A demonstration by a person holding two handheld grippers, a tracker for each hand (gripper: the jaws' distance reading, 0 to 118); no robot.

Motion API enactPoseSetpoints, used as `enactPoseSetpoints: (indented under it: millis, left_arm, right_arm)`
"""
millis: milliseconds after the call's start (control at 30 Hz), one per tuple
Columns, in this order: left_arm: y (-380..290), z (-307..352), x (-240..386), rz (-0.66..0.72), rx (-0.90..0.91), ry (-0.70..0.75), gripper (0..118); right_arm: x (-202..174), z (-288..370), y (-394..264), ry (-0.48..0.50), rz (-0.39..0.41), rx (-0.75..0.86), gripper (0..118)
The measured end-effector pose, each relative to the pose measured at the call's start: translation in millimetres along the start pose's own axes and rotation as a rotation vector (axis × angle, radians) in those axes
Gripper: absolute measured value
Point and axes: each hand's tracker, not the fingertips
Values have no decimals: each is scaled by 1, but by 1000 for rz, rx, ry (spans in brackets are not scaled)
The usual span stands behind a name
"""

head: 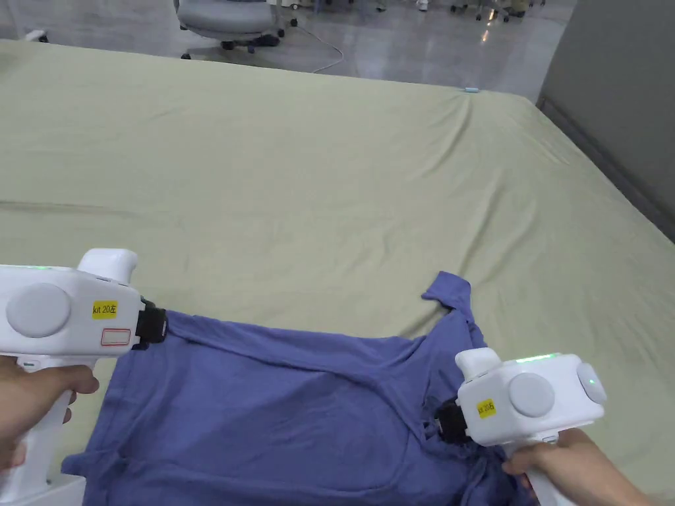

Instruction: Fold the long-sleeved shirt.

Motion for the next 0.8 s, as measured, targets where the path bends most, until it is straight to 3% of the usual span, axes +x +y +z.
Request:
enactPoseSetpoints:
  millis: [100, 200, 300, 333, 400, 600, 633, 667, 700, 733, 800]
  left_arm:
    - [-3, 1, 1, 2, -3, 3, 0]
    - [-4, 0, 1, 4, -9, 7, 0]
    - [-1, -5, 0, 11, -18, 5, 0]
    - [0, -7, 1, 11, -22, 6, 0]
    - [3, -13, 2, 9, -27, 15, 0]
    - [19, -31, -6, 25, -21, 19, 0]
    - [23, -37, -11, 39, -12, 44, 13]
    - [27, -42, -15, 44, -17, 46, 43]
    - [35, -53, -21, 55, -32, 65, 91]
    - [40, -63, -26, 59, -51, 76, 113]
    - [53, -86, -38, 66, -76, 104, 118]
  right_arm:
    - [3, 18, 2, 0, -2, 19, 104]
    - [11, 52, 5, 0, -11, 141, 105]
    - [24, 79, 14, -35, -102, 249, 103]
    - [27, 87, 14, -60, -122, 270, 88]
    - [31, 90, 20, -114, -120, 285, 0]
    - [40, 79, 27, -54, -130, 260, 0]
    - [39, 75, 27, -54, -128, 248, 0]
    - [38, 71, 28, -55, -125, 241, 0]
    - [37, 67, 28, -54, -117, 230, 0]
    - [38, 62, 26, -52, -113, 220, 0]
    - [37, 55, 26, -46, -114, 199, 0]
